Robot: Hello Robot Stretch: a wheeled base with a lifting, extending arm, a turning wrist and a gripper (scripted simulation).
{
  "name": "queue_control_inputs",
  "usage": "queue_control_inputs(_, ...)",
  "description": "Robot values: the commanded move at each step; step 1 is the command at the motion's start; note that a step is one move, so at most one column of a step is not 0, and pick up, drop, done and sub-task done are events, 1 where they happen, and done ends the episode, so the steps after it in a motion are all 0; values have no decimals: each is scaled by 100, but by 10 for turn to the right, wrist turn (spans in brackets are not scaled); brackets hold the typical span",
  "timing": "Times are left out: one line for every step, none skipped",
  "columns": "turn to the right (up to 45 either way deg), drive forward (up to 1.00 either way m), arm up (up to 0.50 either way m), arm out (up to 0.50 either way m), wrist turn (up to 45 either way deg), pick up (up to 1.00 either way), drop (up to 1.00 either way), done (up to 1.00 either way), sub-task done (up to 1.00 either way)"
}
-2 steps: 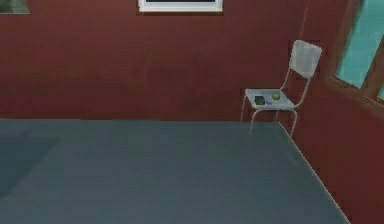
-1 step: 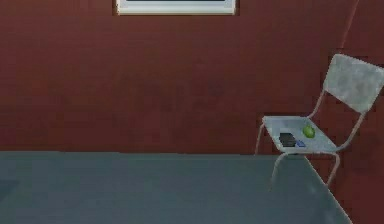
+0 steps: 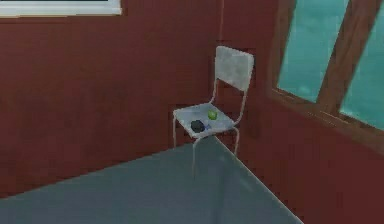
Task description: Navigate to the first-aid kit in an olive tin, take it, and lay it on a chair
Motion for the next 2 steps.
queue_control_inputs(0,65,0,0,0,0,0,0,0)
queue_control_inputs(-450,0,0,0,0,0,0,0,0)
